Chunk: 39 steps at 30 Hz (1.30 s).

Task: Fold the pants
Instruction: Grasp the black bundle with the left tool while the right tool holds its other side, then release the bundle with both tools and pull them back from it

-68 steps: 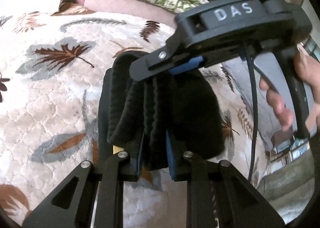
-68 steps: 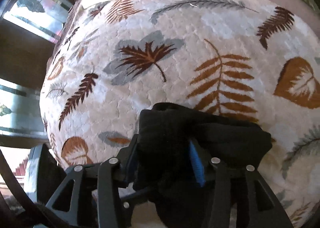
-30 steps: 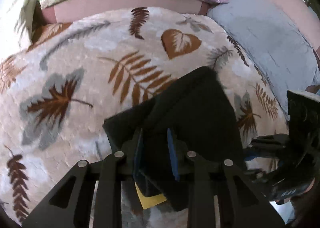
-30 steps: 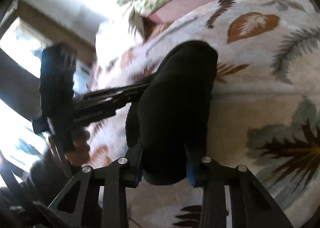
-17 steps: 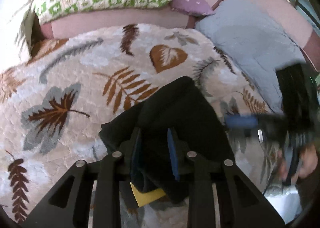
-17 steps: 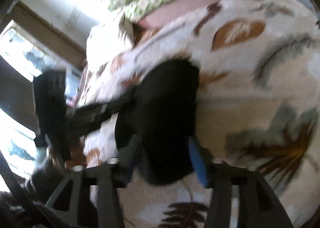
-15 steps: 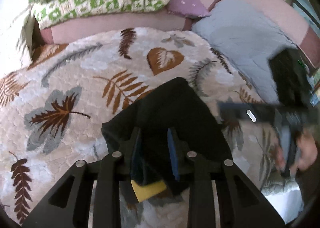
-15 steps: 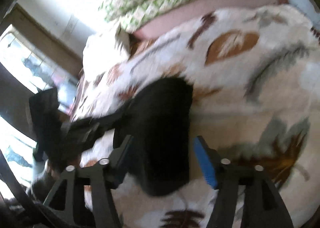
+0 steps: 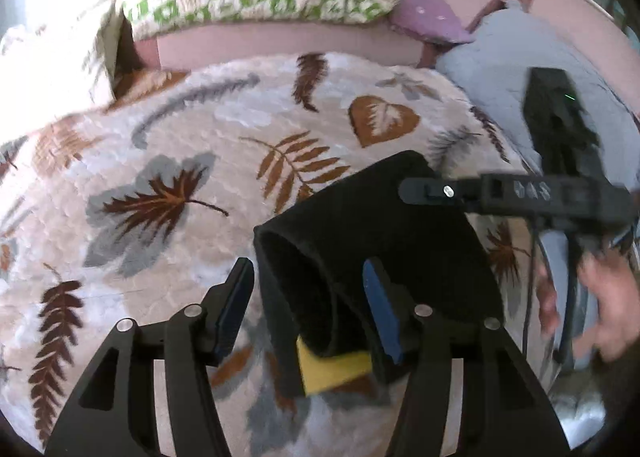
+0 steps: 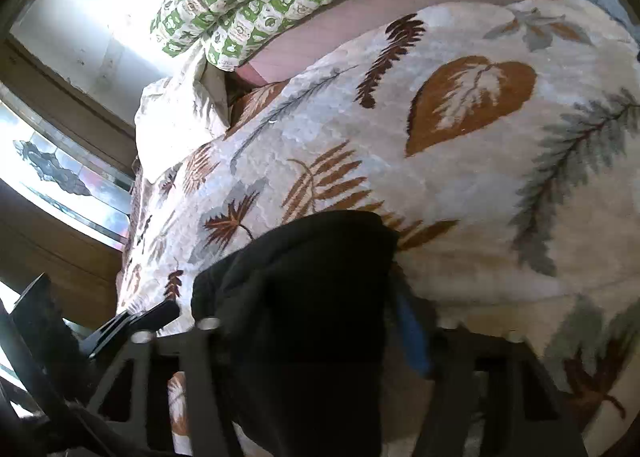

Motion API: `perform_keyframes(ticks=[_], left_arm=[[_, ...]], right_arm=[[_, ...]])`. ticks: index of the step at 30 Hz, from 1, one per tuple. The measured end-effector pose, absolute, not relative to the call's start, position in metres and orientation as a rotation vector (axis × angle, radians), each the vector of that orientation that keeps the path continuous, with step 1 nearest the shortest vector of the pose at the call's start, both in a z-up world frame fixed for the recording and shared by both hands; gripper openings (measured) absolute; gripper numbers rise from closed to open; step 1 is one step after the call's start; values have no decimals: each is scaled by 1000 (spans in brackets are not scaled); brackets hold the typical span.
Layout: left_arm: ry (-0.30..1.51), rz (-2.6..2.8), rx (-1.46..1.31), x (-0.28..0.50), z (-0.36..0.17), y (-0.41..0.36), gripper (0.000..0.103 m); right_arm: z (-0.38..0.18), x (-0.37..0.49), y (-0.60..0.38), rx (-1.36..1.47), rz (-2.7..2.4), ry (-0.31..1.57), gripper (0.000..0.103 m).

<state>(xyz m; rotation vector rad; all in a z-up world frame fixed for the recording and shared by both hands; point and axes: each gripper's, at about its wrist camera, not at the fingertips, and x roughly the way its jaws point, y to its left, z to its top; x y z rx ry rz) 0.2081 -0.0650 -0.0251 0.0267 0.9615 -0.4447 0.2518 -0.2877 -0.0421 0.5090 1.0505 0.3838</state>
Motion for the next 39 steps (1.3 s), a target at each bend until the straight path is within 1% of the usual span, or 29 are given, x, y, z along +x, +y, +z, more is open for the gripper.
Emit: perform_keyframes(ticks=[1, 3, 4, 5, 9, 11, 12, 13, 19, 26, 33, 35, 37, 39], left_arm=[[966, -435, 28, 214, -27, -67, 54], [956, -394, 15, 227, -28, -66, 46], [956, -382, -4, 231, -29, -63, 40], [954, -356, -19, 235, -29, -60, 39], [985, -309, -20, 243, -43, -50, 39], [989, -300, 2, 242, -49, -50, 40], [983, -300, 8, 240, -48, -51, 40], [977, -303, 6, 239, -46, -50, 40], [959, -274, -27, 224, -30, -37, 39], [1017, -234, -54, 194, -36, -28, 39], [1012, -131, -5, 145, -35, -31, 39], [1016, -98, -3, 131, -36, -32, 39], [1015, -63, 7, 117, -37, -31, 39], [992, -29, 20, 105, -36, -30, 39]], right_arm=[[-41, 253, -287, 502, 384, 1045, 40], [-37, 253, -287, 517, 391, 1023, 36], [-36, 253, -289, 537, 392, 1006, 35], [-35, 252, -289, 550, 396, 984, 35], [-46, 260, -284, 481, 345, 1001, 35], [-56, 264, -284, 452, 321, 1028, 46], [-59, 264, -286, 469, 309, 1034, 57], [-59, 261, -289, 495, 307, 1026, 61], [-33, 235, -301, 493, 281, 977, 61], [9, 177, -286, 330, 258, 901, 61], [9, 113, -245, 232, 230, 910, 61], [8, 96, -233, 209, 206, 914, 67], [6, 79, -224, 187, 144, 916, 81], [6, 67, -219, 170, 93, 917, 88]])
